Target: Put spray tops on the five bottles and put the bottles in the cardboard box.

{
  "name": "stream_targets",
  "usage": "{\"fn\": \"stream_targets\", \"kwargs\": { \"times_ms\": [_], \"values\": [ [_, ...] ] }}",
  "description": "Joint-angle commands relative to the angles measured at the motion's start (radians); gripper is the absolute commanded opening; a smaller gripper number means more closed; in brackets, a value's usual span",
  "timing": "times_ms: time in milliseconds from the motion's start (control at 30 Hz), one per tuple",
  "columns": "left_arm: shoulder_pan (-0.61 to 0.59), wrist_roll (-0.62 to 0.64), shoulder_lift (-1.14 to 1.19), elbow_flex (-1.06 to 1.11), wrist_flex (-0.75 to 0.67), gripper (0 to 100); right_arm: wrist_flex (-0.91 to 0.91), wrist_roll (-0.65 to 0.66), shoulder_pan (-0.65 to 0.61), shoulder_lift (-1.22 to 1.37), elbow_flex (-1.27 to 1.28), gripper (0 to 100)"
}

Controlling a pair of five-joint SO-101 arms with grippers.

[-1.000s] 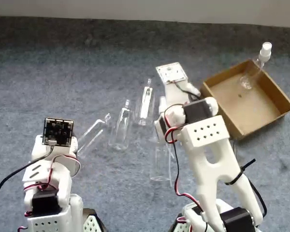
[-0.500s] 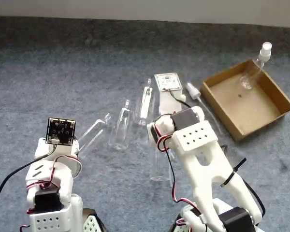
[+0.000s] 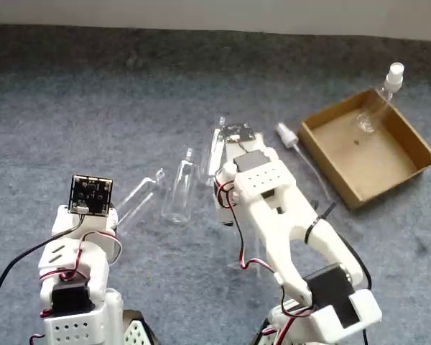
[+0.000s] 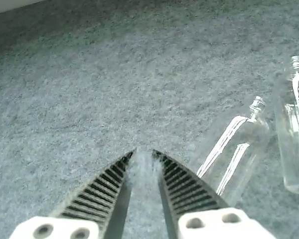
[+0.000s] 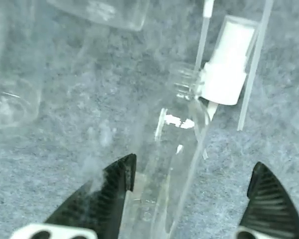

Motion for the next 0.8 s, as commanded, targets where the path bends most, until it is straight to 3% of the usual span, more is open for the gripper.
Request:
{"fn": "stream_targets", "kwargs": {
  "times_ms": [0, 233, 533, 767],
  "values": [
    [-0.012, -0.009, -0.008, -0.005, 0.006, 1, -0.050, -0.011, -0.005, 0.010, -0.035, 23.9],
    [-0.012, -0.009, -0.008, 0.022, -0.002, 1, -0.054, -0.002, -0.002, 0.015, -0.039, 10.4],
    [-0.012, -0.009, -0.008, 0.025, -0.002, 1, -0.053, 0.011, -0.001, 0.001, -0.041, 6.7],
    [-0.012, -0.009, -0.008, 0.025, -0.002, 1, 0.077, 0.213, 0.004, -0.236, -0.077, 6.7]
  ]
}}
